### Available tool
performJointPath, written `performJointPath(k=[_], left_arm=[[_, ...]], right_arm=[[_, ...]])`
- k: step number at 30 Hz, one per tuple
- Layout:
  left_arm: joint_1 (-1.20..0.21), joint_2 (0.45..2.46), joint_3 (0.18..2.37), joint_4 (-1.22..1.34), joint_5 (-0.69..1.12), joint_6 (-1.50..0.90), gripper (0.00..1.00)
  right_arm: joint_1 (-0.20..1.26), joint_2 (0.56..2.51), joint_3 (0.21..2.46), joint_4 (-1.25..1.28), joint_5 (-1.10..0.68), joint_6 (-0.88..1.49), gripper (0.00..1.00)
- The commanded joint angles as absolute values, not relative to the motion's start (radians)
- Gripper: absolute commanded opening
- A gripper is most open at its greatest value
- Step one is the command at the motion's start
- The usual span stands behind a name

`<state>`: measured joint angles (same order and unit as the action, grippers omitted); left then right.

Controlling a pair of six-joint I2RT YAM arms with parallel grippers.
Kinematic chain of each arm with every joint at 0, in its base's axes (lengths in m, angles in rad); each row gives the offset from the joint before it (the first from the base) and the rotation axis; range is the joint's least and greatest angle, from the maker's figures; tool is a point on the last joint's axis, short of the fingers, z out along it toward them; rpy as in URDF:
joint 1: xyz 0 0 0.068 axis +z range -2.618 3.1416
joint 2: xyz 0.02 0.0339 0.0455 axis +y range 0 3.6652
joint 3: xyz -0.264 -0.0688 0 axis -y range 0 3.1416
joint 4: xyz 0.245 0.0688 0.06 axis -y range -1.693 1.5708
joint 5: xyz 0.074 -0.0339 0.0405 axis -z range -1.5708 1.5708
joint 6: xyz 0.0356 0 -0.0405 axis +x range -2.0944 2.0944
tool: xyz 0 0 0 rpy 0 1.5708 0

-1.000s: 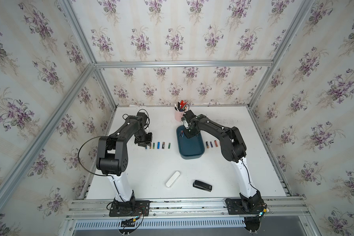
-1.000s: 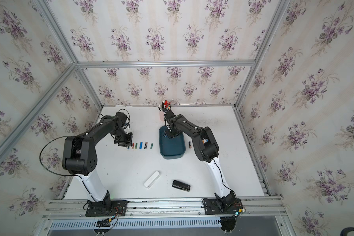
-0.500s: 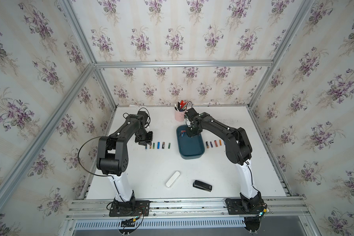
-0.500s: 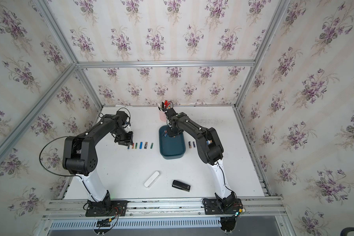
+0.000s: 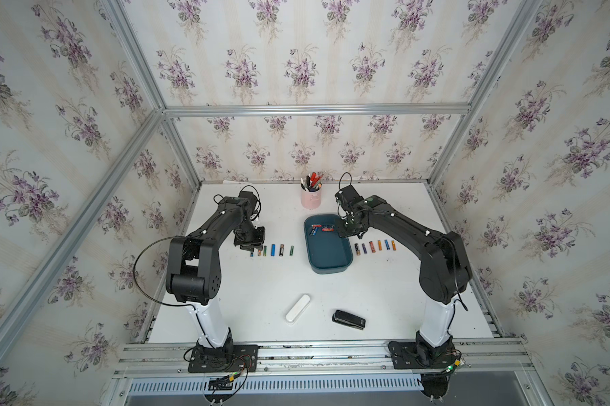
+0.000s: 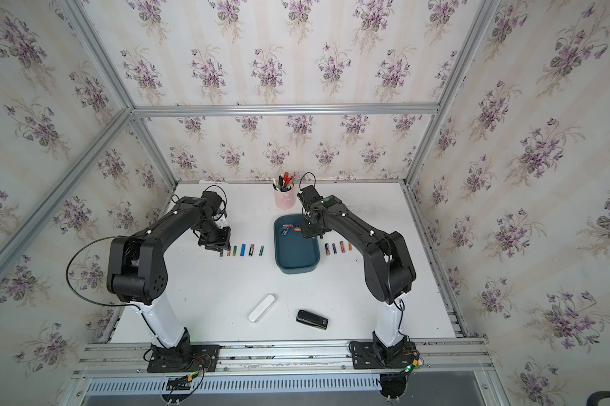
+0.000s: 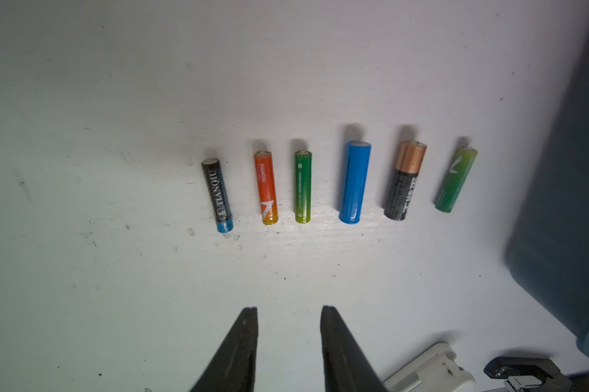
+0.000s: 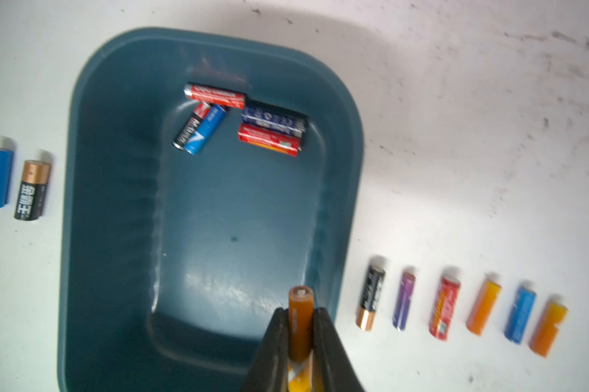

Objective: Take the batteries out of the storage box
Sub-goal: Place the battery at the center of the board.

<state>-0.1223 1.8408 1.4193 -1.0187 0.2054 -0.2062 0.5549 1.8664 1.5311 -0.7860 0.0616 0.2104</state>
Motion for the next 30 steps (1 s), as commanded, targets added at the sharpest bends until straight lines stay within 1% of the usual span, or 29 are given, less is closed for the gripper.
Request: performJointPath(k=[1,8,14,30], left_arm=[[-0.124,1.826,1.414,-1.033,0.203,-0.208,0.37],[-0.141,1.822,1.405,-1.033,0.204,-0.215,0.37],[-0.155,1.833,1.407,-1.032,0.201,-0.22,0.37],[-0.164,1.845,1.408,-1.035,0.193,-0.222,0.37]], right_arm=[[0.523,1.792,1.443,-0.77,0.079,0.251,0.18],[0.499,1.683,1.212,-0.708,0.065,0.314,0.18],[0.497,1.686,1.085,-0.621,0.026,0.352,0.18],[0.497,1.759,1.014,-0.551,-0.011,0.37,0.18]])
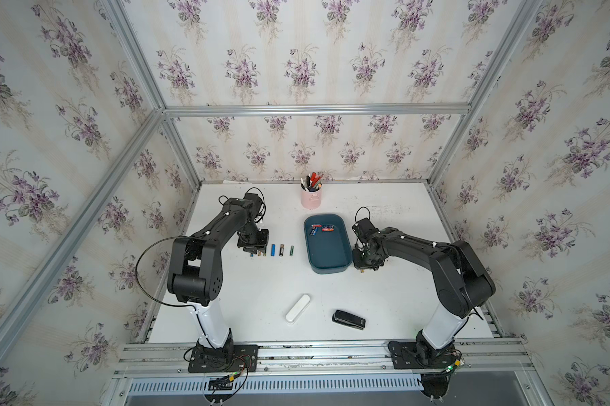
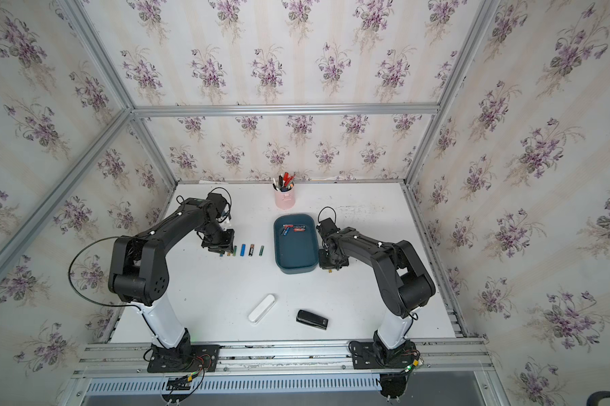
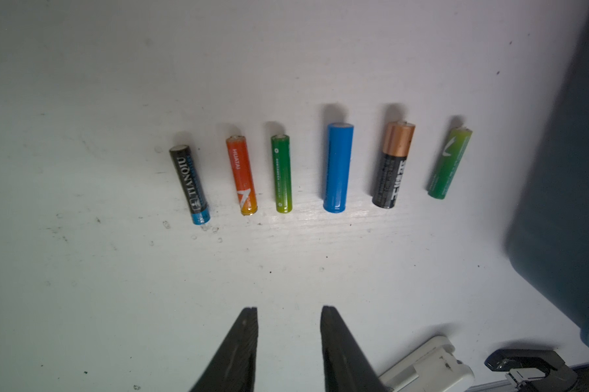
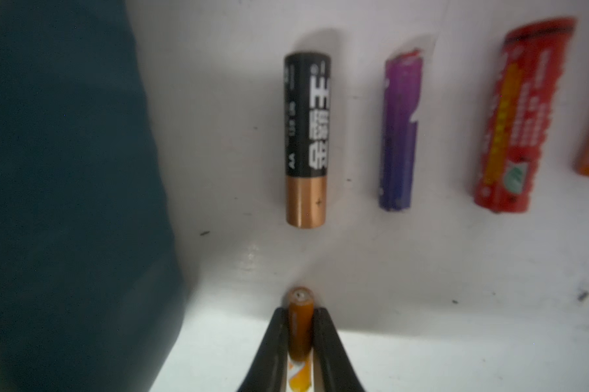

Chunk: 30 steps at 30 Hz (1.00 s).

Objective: Take the batteries out of the storage box
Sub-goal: Place the battery at the center of the board.

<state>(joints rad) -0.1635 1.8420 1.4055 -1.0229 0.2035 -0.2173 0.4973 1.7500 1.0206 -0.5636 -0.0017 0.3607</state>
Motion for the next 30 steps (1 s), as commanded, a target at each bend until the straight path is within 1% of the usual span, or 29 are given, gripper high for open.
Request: performJointPath(k=[1,12,18,25,30], left_arm=[[-0.164,1.845,1.409,-1.035,0.193,-0.222,0.37],[-0.172,1.842,1.422,-1.042,0.19,-0.224,0.37],[-0.182,1.842,1.472,-1.075,0.175,-0.219,0.37],[-0.271,1.894,1.7,-1.191,0.087,-0.219,0.38],[-0.374,2.024,1.922,-1.244,0.06,-0.241,0.38]], right_arm=[[0.497,1.762,1.013,-0.55,-0.012,0.37,0.18],[0.497,1.75,1.01,-0.571,0.016,0.364,0.25],[0.497,1.731,1.049,-0.593,0.019,0.354,0.26],[0.491,1.679,1.135,-0.648,0.028,0.345,0.27],[0.463,1.664,1.176,-0.661,0.026,0.323,0.27]])
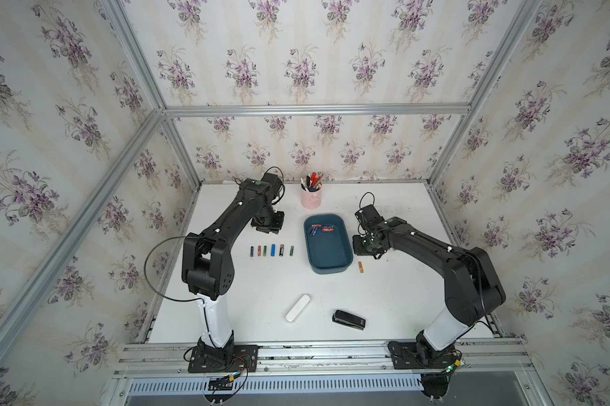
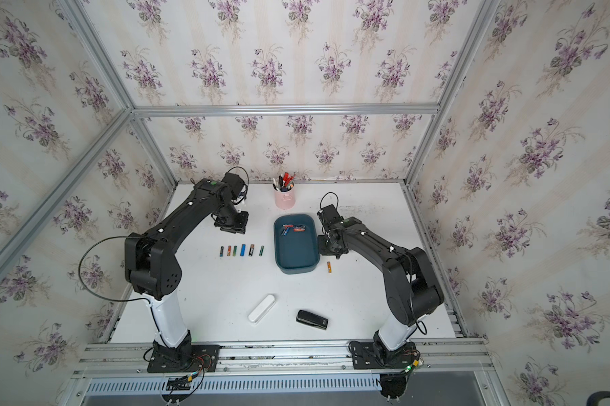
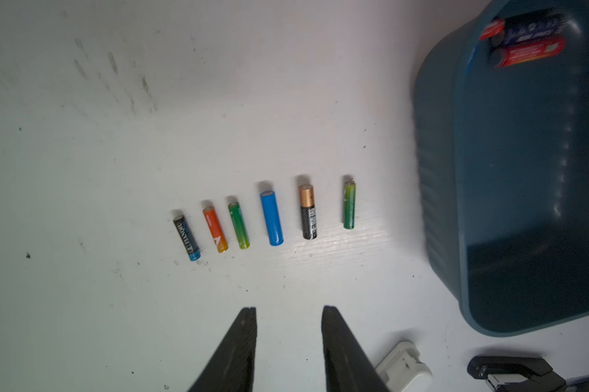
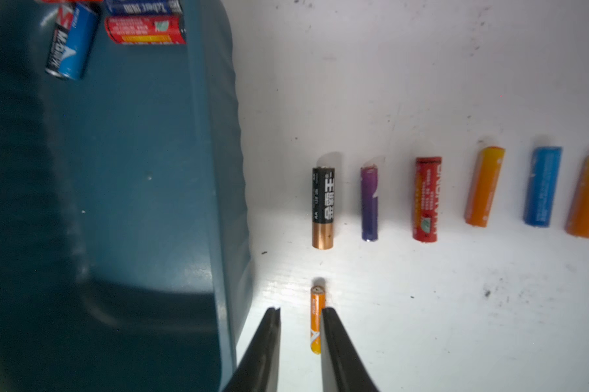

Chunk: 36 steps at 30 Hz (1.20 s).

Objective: Take the batteries out of the storage box
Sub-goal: Place the battery at the center of the board, then pick up the battery from the storage box.

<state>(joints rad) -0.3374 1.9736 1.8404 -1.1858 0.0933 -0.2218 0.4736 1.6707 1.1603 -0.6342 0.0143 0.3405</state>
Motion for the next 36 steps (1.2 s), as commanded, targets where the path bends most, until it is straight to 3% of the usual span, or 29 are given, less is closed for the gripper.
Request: performJointPath(k=[1,11,23,36], left_arm=[[-0.397,2.06,1.974,-1.255,0.058,-0.242,0.38],[-0.558,2.447,2.494,-1.367,0.046,-0.235,0.39],[-0.584,2.47,2.323,-1.075,0.022,-0.206,0.38],[-0.587,2.551,2.365,-1.061,0.002,-0.184,0.38]], right_arm=[[0.452,1.664,1.184,-0.666,0.026,0.318,0.27],[0.358,1.661,1.203,-0.677,0.008,0.269,0.27],[0.321,1.699,1.23,-0.682,0.002,0.245,0.27],[0.309,1.71,1.214,-0.677,0.003,0.236,0.27]])
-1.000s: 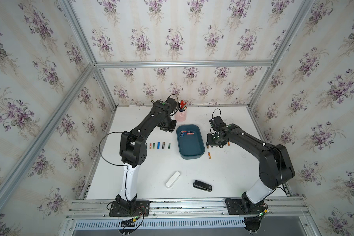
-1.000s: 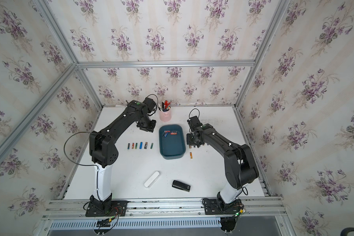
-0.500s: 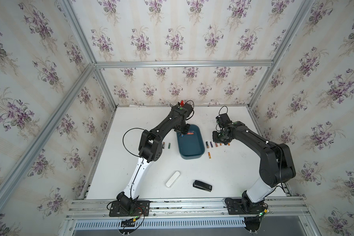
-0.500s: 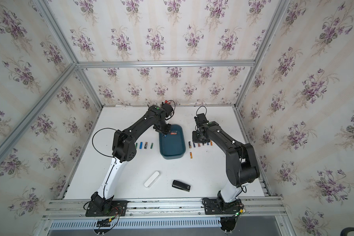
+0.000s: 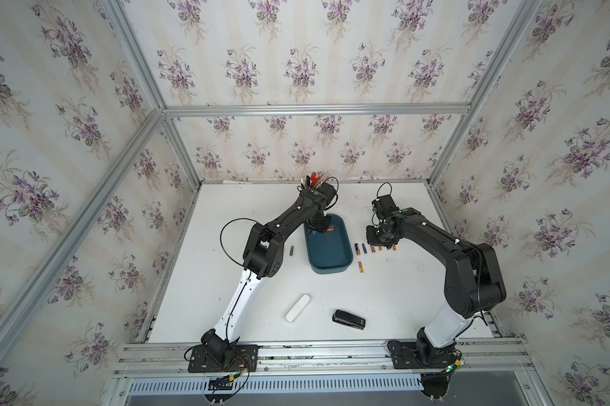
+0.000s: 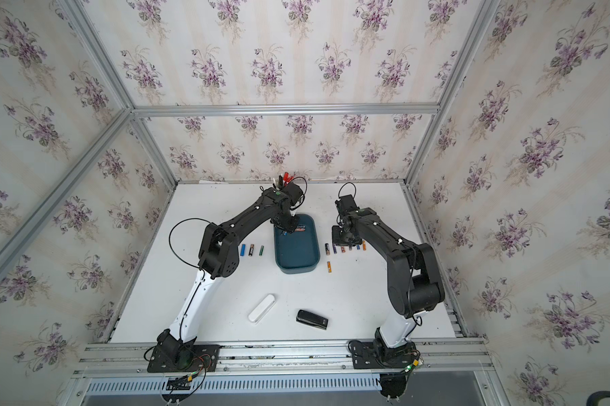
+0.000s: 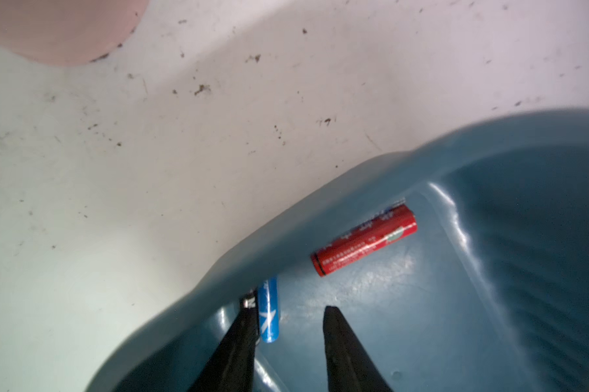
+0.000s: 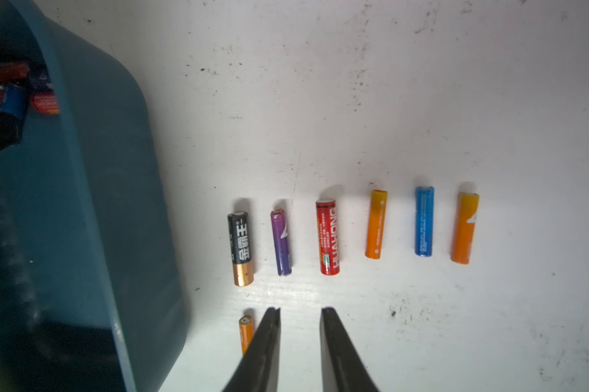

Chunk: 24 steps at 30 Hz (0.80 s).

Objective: Take the batteries out of the storage box
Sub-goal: Pick up the battery from the storage box.

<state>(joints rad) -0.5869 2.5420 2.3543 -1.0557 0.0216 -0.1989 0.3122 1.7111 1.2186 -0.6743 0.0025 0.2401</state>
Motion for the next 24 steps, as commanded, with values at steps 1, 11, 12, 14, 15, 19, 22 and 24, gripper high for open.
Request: performJointPath(k=[1,11,12,14,15,19,22,24], left_arm=[[-0.587,2.555,2.367,-1.063,0.002,-0.183,0.39],[-0.6,2.569,2.359,-1.084,0.003,-0.186,0.34],[-0.604,2.569,2.359,-1.086,0.0,-0.186,0.34],[-0.61,2.568,2.354,-1.087,-0.005,-0.186,0.34],[-0.613,2.568,2.353,-1.087,-0.005,-0.186,0.34],[-0.62,2.569,2.355,-1.092,-0.005,-0.193,0.34],[-0.62,2.584,2.36,-1.092,0.0,-0.202,0.3],[-0.62,2.597,2.365,-1.101,-0.001,-0.211,0.29]], right_arm=[[0.307,1.709,1.212,-0.675,0.003,0.236,0.27],[0.3,1.704,1.209,-0.676,0.006,0.236,0.27],[0.299,1.703,1.209,-0.675,0.005,0.236,0.27],[0.298,1.701,1.207,-0.674,0.003,0.236,0.27],[0.298,1.701,1.207,-0.672,0.002,0.236,0.27],[0.294,1.695,1.204,-0.674,0.005,0.235,0.26],[0.292,1.691,1.203,-0.674,0.004,0.233,0.26],[0.29,1.686,1.2,-0.673,0.004,0.233,0.26]])
